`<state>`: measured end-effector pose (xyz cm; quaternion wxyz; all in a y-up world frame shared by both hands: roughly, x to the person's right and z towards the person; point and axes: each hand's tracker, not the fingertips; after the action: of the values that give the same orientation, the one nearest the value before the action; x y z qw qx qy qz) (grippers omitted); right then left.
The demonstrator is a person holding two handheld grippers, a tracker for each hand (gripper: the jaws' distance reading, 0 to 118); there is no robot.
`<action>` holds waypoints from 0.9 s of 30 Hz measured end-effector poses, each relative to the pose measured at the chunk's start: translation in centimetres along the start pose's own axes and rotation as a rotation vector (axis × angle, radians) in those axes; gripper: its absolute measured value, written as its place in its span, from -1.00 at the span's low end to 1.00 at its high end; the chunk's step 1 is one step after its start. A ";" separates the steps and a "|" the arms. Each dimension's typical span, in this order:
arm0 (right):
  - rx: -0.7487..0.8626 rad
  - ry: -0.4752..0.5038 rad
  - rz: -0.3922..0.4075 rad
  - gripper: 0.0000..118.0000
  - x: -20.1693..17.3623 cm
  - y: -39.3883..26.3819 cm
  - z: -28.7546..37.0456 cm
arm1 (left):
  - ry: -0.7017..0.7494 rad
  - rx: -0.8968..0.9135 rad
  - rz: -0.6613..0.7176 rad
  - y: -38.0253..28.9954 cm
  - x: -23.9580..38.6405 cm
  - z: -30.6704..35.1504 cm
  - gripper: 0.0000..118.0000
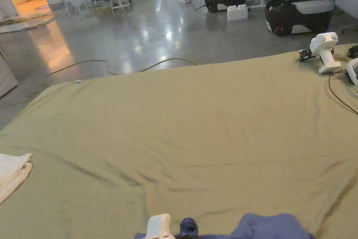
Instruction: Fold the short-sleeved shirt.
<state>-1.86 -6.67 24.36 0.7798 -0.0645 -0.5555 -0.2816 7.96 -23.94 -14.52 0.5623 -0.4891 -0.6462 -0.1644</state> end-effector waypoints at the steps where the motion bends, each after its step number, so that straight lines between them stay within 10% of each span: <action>1: -0.003 -0.016 -0.012 -1.00 -0.3 0.1 -0.2 | -0.016 0.027 -0.023 -0.1 0.2 0.3 -0.28; 4: -0.022 -0.037 -0.053 -1.00 6.4 -3.5 0.8 | -0.192 0.094 0.017 0.4 0.0 2.9 0.72; 6: -0.022 -0.039 -0.079 -1.00 7.1 -3.9 0.9 | -0.233 0.153 0.089 1.1 -1.0 4.8 0.72; 9: -0.029 -0.034 -0.096 -1.00 7.3 -4.3 0.9 | -0.210 0.199 0.224 1.3 -3.5 6.3 0.64; 13: -0.045 -0.022 -0.087 -1.00 6.7 -4.6 0.5 | -0.241 0.122 0.304 -0.2 -5.4 3.9 -0.80; 25: -0.104 0.012 0.015 -1.00 3.8 -4.5 -0.6 | -0.261 0.036 0.348 -1.1 -4.4 0.6 -0.84; 27: -0.113 0.034 0.014 -1.00 3.5 -4.6 -1.2 | -0.208 0.153 0.273 -0.7 -5.9 4.8 -0.52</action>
<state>-2.40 -12.25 26.05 0.7860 -0.1076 -0.5250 -0.3081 4.03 -23.18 -21.03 0.5451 -0.5423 -0.6392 0.0144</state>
